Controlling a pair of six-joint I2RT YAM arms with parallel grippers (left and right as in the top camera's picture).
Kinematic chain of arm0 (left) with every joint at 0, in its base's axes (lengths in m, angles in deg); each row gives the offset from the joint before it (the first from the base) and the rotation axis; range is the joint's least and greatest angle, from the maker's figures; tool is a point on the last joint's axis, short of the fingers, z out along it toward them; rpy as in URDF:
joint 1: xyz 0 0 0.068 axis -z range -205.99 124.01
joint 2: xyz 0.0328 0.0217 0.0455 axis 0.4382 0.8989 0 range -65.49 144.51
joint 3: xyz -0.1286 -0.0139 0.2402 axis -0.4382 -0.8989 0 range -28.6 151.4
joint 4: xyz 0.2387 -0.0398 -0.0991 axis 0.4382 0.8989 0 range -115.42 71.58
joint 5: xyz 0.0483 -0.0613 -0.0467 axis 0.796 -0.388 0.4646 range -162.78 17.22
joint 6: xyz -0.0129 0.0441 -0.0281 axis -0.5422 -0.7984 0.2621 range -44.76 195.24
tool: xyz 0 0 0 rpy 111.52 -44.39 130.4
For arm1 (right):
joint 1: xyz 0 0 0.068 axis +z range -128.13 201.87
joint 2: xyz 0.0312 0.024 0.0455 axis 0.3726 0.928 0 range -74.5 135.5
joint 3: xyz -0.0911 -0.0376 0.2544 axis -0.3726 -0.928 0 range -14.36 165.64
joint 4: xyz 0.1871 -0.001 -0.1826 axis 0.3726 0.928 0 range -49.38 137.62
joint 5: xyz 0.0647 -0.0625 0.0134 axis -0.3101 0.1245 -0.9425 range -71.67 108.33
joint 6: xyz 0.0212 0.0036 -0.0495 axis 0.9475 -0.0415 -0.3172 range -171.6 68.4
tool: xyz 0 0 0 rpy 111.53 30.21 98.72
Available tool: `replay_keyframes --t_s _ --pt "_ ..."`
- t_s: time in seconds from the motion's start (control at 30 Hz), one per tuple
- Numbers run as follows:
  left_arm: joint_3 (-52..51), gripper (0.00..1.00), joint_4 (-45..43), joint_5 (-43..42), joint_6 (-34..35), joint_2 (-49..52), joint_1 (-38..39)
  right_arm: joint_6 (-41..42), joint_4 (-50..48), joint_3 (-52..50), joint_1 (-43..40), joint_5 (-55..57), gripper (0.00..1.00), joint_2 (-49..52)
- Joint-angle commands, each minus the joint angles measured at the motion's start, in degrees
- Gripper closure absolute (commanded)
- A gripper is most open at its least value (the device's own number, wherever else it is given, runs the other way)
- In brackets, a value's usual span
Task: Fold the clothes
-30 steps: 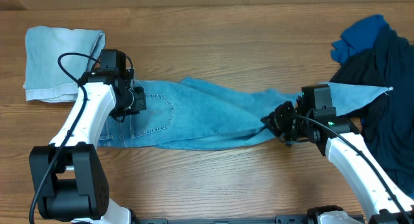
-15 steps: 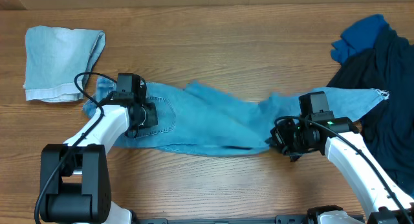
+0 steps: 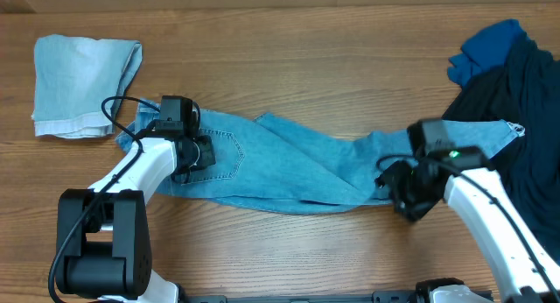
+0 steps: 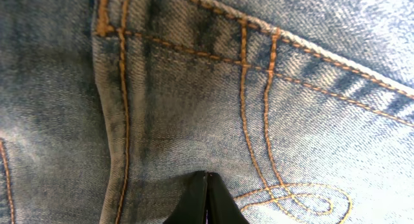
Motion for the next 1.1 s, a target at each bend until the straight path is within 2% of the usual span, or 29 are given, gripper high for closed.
replay_keyframes --t_s 0.0,0.13,0.2,0.37,0.47,0.6,0.67,0.73,0.8,0.83,0.87,0.93,1.0,1.07 --pt "-3.43 0.96 5.20 10.05 4.85 4.31 -2.05 -2.36 5.20 11.43 -0.17 13.75 0.96 -1.22" --pt "-3.43 0.96 9.84 12.44 10.14 4.31 -6.54 -11.30 -2.05 10.67 -0.17 14.49 0.96 1.73" --pt "-3.43 0.96 11.91 13.44 12.96 4.31 -8.37 -11.30 -2.34 9.84 -0.17 14.49 0.96 6.56" --pt "-3.43 0.96 13.53 14.12 14.49 4.31 -9.29 -13.51 -5.40 8.24 -0.17 13.84 0.96 20.65" --pt "-3.43 0.96 15.04 15.10 15.50 4.31 -9.90 -14.14 -11.04 6.95 -0.20 14.60 0.96 27.02" --pt "-3.43 0.96 16.63 15.39 16.02 4.31 -11.96 -18.05 -15.41 7.30 -0.20 16.52 0.96 27.85" --pt "-3.43 0.96 16.85 15.41 16.41 4.31 -12.17 -18.53 -9.86 12.41 -1.55 21.27 0.96 26.23" --pt "-3.43 0.96 16.90 15.39 16.85 4.31 -12.17 -18.58 -5.57 16.31 -5.01 24.02 0.96 23.32" --pt "-3.43 0.96 16.90 15.39 16.85 4.31 -12.17 -18.95 -4.28 16.90 -12.63 22.75 0.96 19.28" --pt "-3.43 0.96 16.87 15.39 16.83 4.31 -12.17 -22.56 -3.96 16.90 -18.86 18.78 0.76 18.16" --pt "-3.43 0.96 16.85 15.39 16.83 4.31 -12.17 -26.93 -3.85 16.87 -23.98 12.28 0.46 18.08" --pt "-3.43 0.96 16.41 15.21 16.83 4.31 -12.15 -33.88 -3.19 14.95 -33.24 -3.28 0.34 18.10" --pt "-3.43 0.96 16.02 14.93 16.81 4.31 -12.11 -35.15 -1.70 11.96 -38.95 -5.38 0.09 18.10" --pt "-3.43 0.96 16.00 14.78 16.81 4.31 -12.07 -37.00 -4.28 7.82 -45.29 -9.35 0.01 18.10"
